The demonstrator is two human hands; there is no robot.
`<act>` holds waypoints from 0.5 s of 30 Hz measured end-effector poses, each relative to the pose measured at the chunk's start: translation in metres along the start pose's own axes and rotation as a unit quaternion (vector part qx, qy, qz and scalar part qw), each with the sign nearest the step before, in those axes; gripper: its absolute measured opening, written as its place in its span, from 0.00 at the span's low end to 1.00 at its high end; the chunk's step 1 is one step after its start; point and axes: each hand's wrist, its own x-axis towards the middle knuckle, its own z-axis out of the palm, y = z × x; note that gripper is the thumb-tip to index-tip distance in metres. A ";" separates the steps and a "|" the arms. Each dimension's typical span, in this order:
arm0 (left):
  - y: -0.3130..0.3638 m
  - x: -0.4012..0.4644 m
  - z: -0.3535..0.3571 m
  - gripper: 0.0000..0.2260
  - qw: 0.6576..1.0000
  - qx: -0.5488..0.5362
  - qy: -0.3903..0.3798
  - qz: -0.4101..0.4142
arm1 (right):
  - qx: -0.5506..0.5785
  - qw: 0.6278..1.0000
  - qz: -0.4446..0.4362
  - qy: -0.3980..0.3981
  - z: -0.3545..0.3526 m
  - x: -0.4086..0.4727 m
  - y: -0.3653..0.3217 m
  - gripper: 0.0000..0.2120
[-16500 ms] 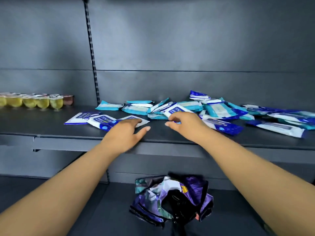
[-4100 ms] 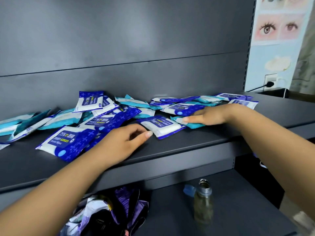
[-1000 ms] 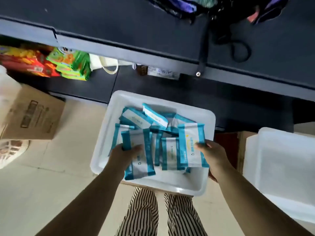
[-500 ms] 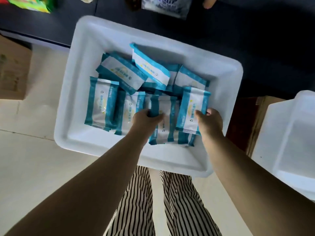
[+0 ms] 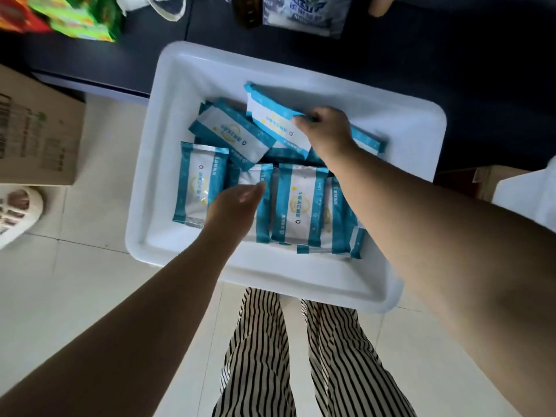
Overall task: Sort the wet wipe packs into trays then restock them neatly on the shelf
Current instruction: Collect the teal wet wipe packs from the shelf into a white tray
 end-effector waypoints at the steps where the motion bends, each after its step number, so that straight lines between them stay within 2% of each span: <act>1: -0.002 -0.001 -0.003 0.22 1.000 -0.007 0.004 0.001 | 0.013 1.000 0.011 -0.007 -0.004 -0.002 -0.003 0.14; 4: -0.006 -0.004 -0.009 0.21 1.000 -0.020 0.007 -0.006 | 0.031 0.998 0.037 -0.032 -0.013 -0.006 0.000 0.17; 9: -0.005 -0.008 -0.011 0.19 0.999 -0.033 -0.009 0.008 | 0.136 0.977 0.134 -0.094 -0.029 -0.010 -0.004 0.08; 13: -0.009 -0.007 -0.016 0.17 0.999 -0.043 -0.010 0.008 | 0.242 0.948 0.157 -0.135 -0.034 -0.013 -0.014 0.03; 15: -0.013 -0.007 -0.019 0.19 0.999 -0.048 -0.009 0.002 | 0.248 0.942 0.175 -0.144 -0.029 -0.015 -0.013 0.02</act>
